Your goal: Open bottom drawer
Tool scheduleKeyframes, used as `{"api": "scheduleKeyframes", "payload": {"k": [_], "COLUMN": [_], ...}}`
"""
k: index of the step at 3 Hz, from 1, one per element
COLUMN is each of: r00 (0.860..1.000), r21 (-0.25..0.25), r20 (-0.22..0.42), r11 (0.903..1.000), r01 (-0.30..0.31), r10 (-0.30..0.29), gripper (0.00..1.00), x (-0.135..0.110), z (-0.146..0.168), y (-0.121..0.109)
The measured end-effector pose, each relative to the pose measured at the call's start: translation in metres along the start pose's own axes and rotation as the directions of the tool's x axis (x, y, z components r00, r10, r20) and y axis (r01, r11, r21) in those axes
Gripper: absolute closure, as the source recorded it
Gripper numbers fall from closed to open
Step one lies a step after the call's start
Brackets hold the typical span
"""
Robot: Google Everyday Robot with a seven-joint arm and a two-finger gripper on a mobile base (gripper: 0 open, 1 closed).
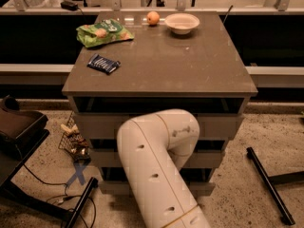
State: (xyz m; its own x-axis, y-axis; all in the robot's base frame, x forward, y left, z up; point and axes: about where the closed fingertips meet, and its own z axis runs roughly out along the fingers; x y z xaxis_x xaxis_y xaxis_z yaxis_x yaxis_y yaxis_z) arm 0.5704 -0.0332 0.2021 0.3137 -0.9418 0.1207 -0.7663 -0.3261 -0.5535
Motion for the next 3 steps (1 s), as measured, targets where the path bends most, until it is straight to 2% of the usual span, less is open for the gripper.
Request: {"api": "scheduleKeyframes", "payload": {"k": [1,2,3], "r00": [0.993,0.990,0.990], "r21": [-0.120,-0.162,-0.160], "r20": [-0.095,-0.133,-0.130], "r11": [0.9909,0.9863,0.9866], "r01": [0.061,0.031,0.033], "r10": [-0.072,-0.053,-0.054], "gripper": [1.00,0.97,0.74], "x": [0.033,0.048,0.047], "z": [-0.068,-0.112,-0.108], "y": [-0.029,-0.023,-0.023]}}
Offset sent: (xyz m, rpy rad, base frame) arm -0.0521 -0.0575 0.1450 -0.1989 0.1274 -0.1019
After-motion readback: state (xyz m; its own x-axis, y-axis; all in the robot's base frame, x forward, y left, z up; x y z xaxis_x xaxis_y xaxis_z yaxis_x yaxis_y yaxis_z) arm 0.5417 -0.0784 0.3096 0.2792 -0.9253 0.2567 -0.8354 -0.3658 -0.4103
